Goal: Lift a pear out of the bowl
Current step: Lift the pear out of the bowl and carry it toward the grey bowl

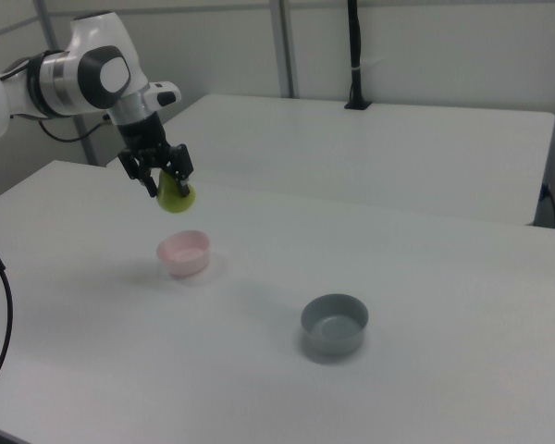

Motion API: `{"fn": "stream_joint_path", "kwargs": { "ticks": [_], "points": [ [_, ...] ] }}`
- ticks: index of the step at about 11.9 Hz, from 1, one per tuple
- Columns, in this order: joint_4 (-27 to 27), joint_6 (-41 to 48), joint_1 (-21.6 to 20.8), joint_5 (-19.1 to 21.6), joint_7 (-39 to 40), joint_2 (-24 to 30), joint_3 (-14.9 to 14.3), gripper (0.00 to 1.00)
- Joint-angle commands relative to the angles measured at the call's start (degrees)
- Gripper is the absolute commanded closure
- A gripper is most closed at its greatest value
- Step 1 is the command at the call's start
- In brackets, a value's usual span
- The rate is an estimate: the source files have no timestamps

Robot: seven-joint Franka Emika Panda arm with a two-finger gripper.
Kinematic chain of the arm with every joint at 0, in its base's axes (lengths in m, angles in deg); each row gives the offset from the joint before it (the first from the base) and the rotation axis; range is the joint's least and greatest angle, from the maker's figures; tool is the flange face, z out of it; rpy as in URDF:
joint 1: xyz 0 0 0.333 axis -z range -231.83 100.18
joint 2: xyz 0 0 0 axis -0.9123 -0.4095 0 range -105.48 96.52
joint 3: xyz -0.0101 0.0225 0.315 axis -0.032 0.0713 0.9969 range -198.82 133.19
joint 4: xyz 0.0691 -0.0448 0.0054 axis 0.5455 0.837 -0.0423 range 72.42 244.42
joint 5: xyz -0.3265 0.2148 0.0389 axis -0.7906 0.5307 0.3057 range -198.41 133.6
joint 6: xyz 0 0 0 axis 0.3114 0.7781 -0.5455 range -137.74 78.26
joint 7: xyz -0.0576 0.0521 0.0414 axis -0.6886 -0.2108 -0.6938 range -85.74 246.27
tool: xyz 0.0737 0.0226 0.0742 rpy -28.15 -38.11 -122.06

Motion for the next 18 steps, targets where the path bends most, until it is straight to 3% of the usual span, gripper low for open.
{"fn": "stream_joint_path", "kwargs": {
  "ticks": [1,5,7,10,18],
  "points": [
    [0.21,1.09,1.99,1.31,6.05,0.45,-2.5,0.57],
    [-1.36,-1.54,4.98,5.33,15.1,-0.42,-8.82,0.57],
    [-1.64,-2.95,6.91,7.28,18.7,-0.95,-10.58,0.57],
    [-1.55,-7.87,9.46,7.37,18.98,-3.14,-10.59,0.56],
    [2.05,-14.73,9.29,6.58,18.72,-8.85,-10.33,0.56]
  ]
}}
